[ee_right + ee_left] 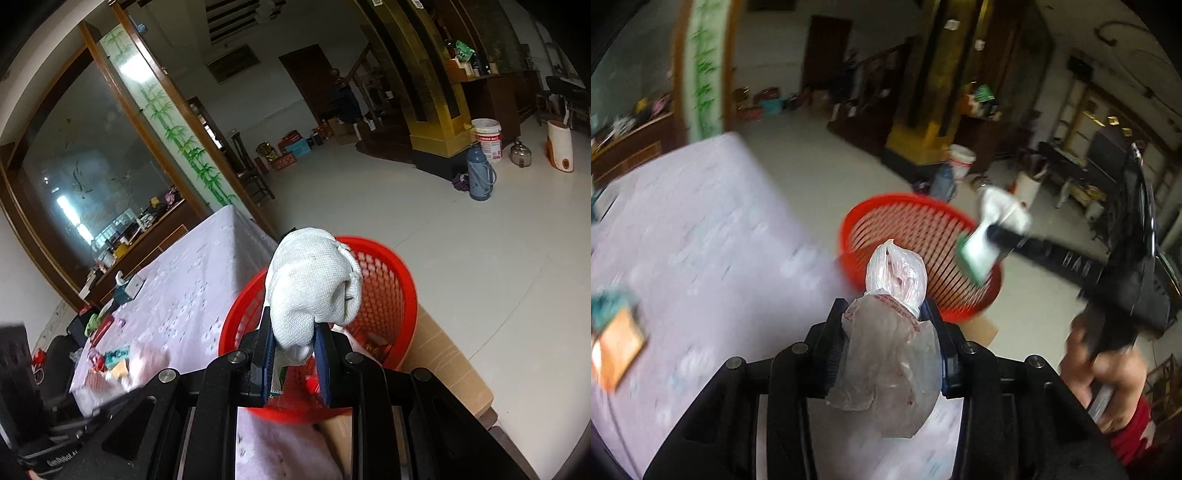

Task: Collect trash
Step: 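Carry the plastic bag and sock over the red wastebasket with both tools, then open both tools to drop the bag and sock into the wastebasket, then grasp the blue-and-white medicine box with the left tool while the right tool returns to the table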

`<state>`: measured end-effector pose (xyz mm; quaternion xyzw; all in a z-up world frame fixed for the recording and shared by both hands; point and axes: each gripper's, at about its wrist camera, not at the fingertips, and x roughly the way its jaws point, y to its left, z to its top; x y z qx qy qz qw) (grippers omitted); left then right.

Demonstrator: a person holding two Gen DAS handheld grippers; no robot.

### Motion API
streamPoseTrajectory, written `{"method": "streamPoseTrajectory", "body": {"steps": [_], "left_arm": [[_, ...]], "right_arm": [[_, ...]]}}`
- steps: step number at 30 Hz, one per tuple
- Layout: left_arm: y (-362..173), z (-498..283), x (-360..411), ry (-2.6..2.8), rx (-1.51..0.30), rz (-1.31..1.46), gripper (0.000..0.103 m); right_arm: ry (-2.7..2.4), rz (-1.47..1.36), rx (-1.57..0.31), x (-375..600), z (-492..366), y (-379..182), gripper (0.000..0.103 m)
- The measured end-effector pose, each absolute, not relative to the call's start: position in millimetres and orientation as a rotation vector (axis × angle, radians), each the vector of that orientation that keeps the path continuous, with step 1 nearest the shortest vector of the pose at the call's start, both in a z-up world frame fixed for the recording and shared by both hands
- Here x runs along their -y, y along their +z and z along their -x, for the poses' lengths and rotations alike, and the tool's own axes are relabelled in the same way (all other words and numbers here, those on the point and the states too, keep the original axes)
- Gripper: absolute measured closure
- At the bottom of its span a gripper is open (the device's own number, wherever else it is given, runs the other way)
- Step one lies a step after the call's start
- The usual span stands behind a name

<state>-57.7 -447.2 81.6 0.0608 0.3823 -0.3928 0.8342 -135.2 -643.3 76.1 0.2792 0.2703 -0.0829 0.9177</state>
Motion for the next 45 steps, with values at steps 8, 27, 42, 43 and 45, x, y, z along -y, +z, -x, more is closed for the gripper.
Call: {"method": "streamPoseTrajectory", "body": {"steps": [8, 27, 42, 43, 45], "left_arm": [[64, 10, 490, -0.836, -0.910, -0.031, 0.028], [77, 76, 330, -0.697, -0.783, -0.115, 0.028], [75, 9, 93, -0.405, -0.802, 0.069, 0.026], [72, -2, 80, -0.392, -0.800, 0.086, 0.026], [67, -24, 58, -0.353, -0.796, 0.127, 0.025]], "right_arm": [[-0.214, -0.579, -0.558, 658, 116, 88, 0.049], [-0.002, -0.531, -0.615, 550, 115, 91, 0.043], [0.122, -0.440, -0.677, 459, 91, 90, 0.039], [0.124, -0.436, -0.679, 455, 90, 90, 0.039], [0.134, -0.429, -0.686, 446, 87, 90, 0.039]]}}
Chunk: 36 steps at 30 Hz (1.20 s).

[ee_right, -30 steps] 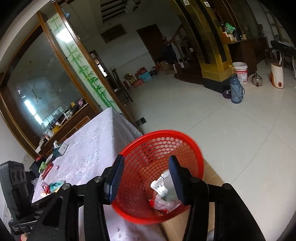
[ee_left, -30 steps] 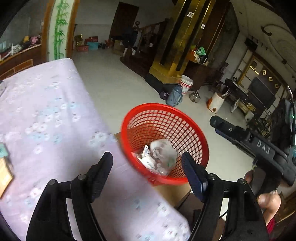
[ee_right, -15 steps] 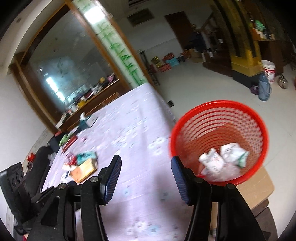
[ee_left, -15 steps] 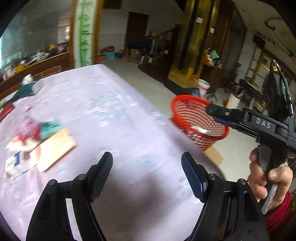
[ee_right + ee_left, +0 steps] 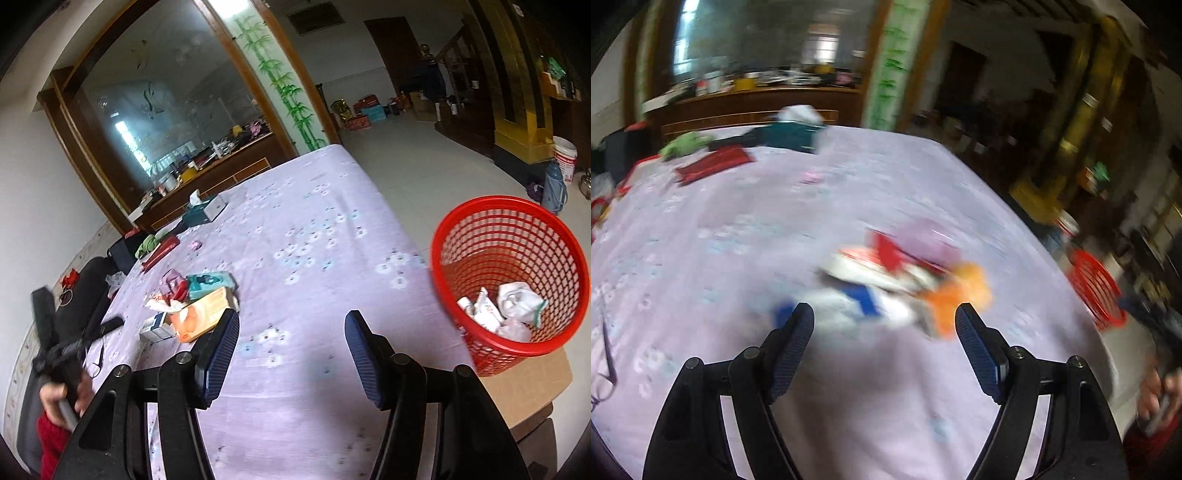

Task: Collect trash
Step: 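Grasp the blue-and-white medicine box with the left tool while the right tool returns to the table, then grasp the pink-and-red plastic bag with the right tool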

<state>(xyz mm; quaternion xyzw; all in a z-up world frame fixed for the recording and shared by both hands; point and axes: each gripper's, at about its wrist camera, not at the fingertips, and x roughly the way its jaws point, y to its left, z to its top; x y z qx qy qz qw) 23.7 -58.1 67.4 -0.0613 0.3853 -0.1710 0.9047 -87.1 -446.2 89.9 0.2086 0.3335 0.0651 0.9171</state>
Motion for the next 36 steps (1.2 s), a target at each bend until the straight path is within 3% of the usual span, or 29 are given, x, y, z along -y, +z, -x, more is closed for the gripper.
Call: {"method": "streamPoseTrajectory", "body": {"steps": [9, 22, 24, 25, 26, 36], "left_arm": [[28, -85, 52, -0.506, -0.942, 0.207, 0.025], [17, -8, 109, -0.545, -0.983, -0.022, 0.025], [12, -15, 112, -0.464, -0.993, -0.022, 0.033], [8, -18, 113, -0.439, -1.005, -0.019, 0.051], [3, -20, 114, -0.425, -1.025, -0.013, 0.063], [1, 18, 94, -0.411, -0.945, 0.126, 0.069]], "right_arm": [[0.126, -0.399, -0.713, 427, 82, 90, 0.039], [0.179, -0.383, -0.737, 404, 73, 86, 0.039], [0.193, -0.374, -0.737, 398, 74, 87, 0.039], [0.196, -0.369, -0.736, 396, 75, 87, 0.039], [0.200, -0.361, -0.737, 393, 75, 88, 0.039], [0.323, -0.289, -0.786, 344, 44, 96, 0.039]]}}
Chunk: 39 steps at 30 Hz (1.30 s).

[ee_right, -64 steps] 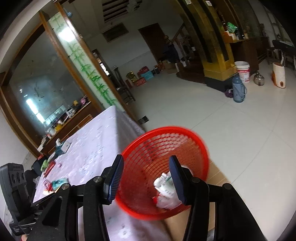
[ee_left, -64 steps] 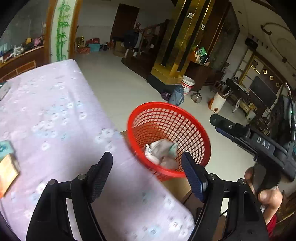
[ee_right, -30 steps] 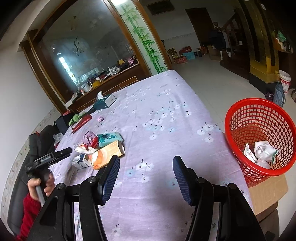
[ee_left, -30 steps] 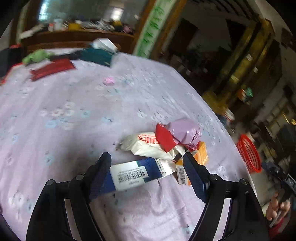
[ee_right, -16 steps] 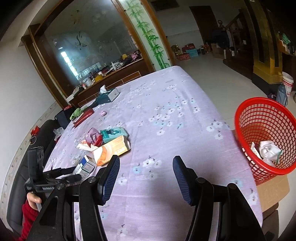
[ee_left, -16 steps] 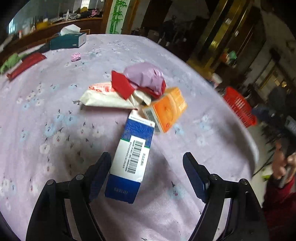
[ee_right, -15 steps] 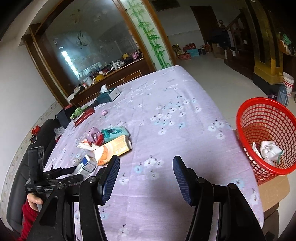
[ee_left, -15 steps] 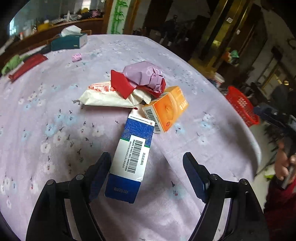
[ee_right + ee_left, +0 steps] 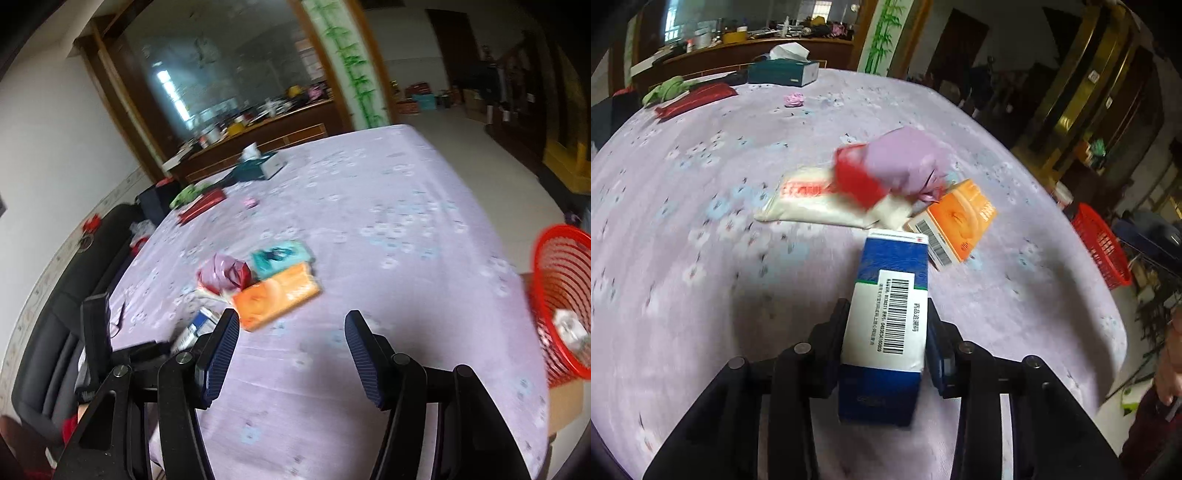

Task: Collect trash
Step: 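Grasp the pink-and-red plastic bag with the right tool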

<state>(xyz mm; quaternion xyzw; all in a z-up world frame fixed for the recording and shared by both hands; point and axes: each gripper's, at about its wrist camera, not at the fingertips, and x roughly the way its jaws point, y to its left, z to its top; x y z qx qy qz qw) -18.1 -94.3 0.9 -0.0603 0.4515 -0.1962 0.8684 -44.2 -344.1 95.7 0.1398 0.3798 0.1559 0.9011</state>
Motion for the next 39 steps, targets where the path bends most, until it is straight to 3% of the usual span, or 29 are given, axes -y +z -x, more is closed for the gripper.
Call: {"method": "streamPoseTrajectory", "body": {"steps": [8, 19, 39], "left_arm": [[10, 54, 65, -0.418, -0.926, 0.166, 0.069], [6, 87, -3, -0.340, -0.905, 0.234, 0.070], [-1, 77, -18, -0.206, -0.878, 0.263, 0.070]], "right_arm": [[0.462, -0.244, -0.882, 268, 0, 78, 0.039], [0.567, -0.146, -0.931, 206, 3, 61, 0.039], [0.641, 0.066, -0.982, 144, 20, 13, 0.039]]}}
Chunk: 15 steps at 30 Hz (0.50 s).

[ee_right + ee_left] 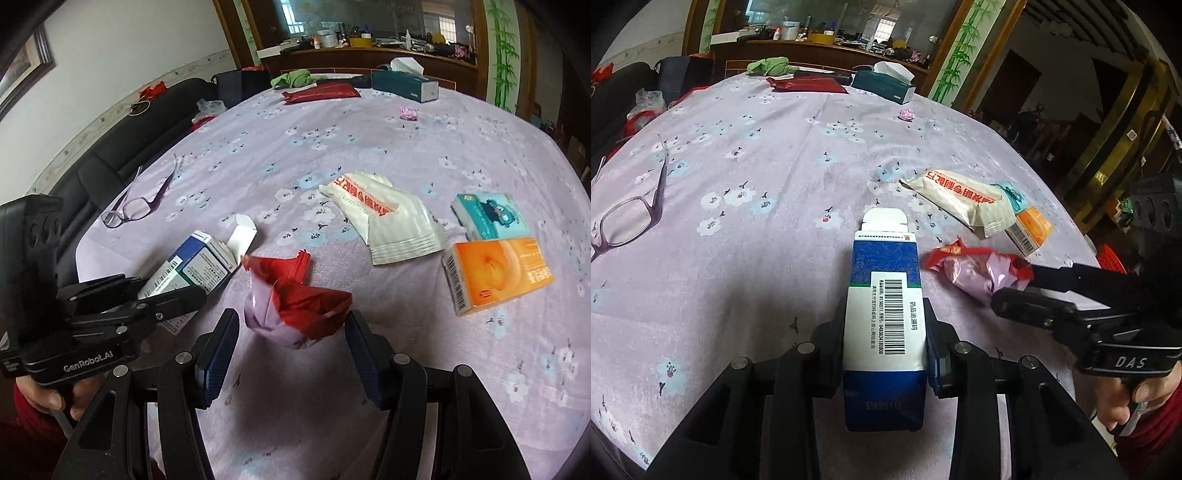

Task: Collect trash
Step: 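Grasp the pink-and-red plastic bag with the right tool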

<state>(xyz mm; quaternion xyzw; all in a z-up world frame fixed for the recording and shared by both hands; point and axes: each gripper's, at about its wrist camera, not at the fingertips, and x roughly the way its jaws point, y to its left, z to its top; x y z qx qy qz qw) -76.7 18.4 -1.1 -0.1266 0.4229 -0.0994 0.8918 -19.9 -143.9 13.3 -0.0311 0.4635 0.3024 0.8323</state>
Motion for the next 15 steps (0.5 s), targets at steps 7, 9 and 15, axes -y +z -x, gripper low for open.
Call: {"method": "streamPoseTrajectory", "body": {"steps": [7, 9, 15], "left_arm": [[-1, 75, -18, -0.196, -0.876, 0.264, 0.070], [0, 75, -19, -0.197, -0.877, 0.263, 0.070], [0, 75, -21, -0.185, -0.875, 0.261, 0.070]], "right_arm": [[0.629, 0.041, -0.992, 145, 22, 13, 0.039], [0.625, 0.059, -0.976, 147, 25, 18, 0.039], [0.624, 0.146, -0.904, 144, 34, 33, 0.039]]}}
